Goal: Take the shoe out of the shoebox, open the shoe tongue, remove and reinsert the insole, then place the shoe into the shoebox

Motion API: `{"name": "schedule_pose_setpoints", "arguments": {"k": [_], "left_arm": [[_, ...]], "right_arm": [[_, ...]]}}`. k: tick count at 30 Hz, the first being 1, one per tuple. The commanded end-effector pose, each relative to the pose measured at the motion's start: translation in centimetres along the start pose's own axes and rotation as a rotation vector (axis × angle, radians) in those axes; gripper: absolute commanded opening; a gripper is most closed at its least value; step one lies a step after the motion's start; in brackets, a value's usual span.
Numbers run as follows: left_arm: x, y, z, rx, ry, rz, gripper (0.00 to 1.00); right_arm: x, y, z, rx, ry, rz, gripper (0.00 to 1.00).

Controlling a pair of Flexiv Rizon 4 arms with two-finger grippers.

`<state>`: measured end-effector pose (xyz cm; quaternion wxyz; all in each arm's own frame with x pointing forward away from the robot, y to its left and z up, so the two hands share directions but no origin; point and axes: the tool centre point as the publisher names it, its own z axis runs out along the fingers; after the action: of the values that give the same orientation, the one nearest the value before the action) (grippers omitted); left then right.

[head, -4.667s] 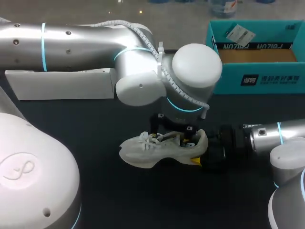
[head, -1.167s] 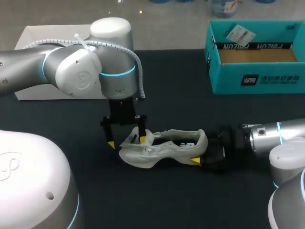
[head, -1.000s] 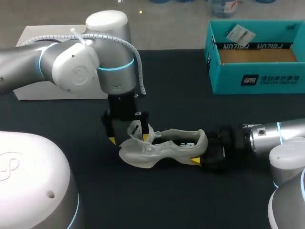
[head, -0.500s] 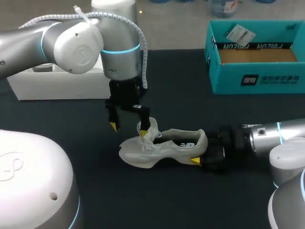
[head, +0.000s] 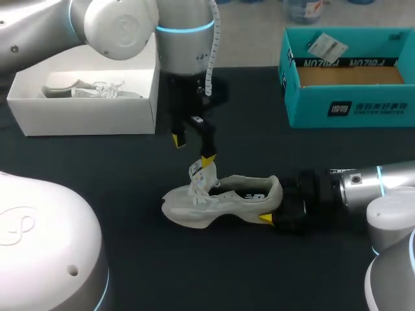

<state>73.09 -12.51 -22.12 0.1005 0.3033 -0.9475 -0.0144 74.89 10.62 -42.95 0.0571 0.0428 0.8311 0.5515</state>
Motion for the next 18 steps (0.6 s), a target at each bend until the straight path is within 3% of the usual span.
{"name": "schedule_pose_setpoints", "arguments": {"k": [1,14,15,16,17,18], "left_arm": [[0.2,1.0,0.2,0.114,-0.026,0.147,1.00],[-0.3,0.8,1.2,0.072,-0.059,0.167,1.00],[-0.2,0.5,1.3,0.072,-0.071,0.178,0.85],[-0.1,0.2,1.2,0.083,-0.064,0.175,0.45],[0.0,-0.1,1.2,0.093,-0.080,0.186,0.17],[0.2,-0.3,1.3,0.102,-0.085,0.195,0.00]], "right_arm": [[0.0,-0.1,0.2,0.002,0.000,0.000,0.00],[0.0,-0.1,0.2,0.002,0.000,0.000,0.00],[0.0,-0.1,0.2,0.002,0.000,0.000,0.00],[0.0,-0.1,0.2,0.002,0.000,0.000,0.00],[0.0,-0.1,0.2,0.002,0.000,0.000,0.00],[0.0,-0.1,0.2,0.002,0.000,0.000,0.00]]}}
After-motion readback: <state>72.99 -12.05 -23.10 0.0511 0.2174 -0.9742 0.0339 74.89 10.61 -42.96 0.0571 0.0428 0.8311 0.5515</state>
